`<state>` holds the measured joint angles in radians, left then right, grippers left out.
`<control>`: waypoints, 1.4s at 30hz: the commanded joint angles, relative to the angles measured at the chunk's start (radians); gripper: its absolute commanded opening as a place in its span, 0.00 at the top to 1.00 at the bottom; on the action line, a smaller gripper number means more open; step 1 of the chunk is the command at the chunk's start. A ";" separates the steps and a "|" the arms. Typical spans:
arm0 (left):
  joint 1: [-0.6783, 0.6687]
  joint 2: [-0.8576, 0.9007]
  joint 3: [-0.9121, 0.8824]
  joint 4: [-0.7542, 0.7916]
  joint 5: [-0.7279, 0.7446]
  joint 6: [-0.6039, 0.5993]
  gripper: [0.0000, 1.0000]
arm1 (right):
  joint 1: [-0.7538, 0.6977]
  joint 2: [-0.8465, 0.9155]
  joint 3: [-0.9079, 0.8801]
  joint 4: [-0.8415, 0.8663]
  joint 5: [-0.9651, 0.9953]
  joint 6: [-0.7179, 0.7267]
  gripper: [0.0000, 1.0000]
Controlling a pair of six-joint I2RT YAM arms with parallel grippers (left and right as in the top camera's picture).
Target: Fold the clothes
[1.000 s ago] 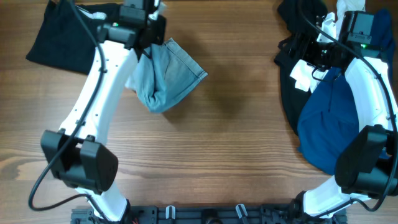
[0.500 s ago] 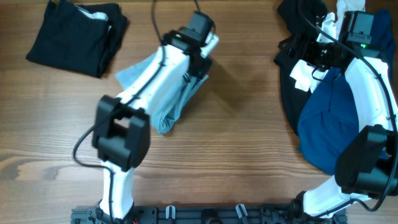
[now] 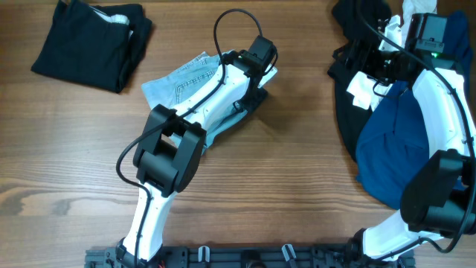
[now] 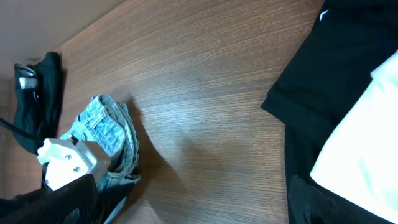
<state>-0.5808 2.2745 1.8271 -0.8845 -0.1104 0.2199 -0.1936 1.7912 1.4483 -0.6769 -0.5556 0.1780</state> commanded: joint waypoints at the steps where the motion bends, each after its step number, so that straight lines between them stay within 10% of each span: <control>1: 0.010 0.028 0.021 0.019 -0.119 -0.026 0.37 | -0.002 -0.002 0.005 -0.002 0.011 -0.021 0.01; 18: 0.058 0.162 0.019 0.046 -0.167 -0.099 0.05 | -0.002 -0.002 0.004 -0.002 0.014 -0.021 0.01; 20: 0.069 0.180 0.019 0.050 -0.159 -0.128 0.11 | -0.002 -0.002 0.004 -0.003 0.019 -0.021 0.01; 28: 0.122 0.217 0.019 0.047 -0.157 -0.218 0.96 | -0.002 -0.002 0.003 -0.027 0.049 -0.021 0.01; 42: 0.246 0.023 0.019 -0.046 -0.148 -0.311 0.96 | -0.002 -0.002 0.003 -0.029 0.052 -0.021 0.01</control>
<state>-0.3859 2.3493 1.8950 -0.8776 -0.2390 -0.0624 -0.1936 1.7912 1.4483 -0.7071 -0.5152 0.1776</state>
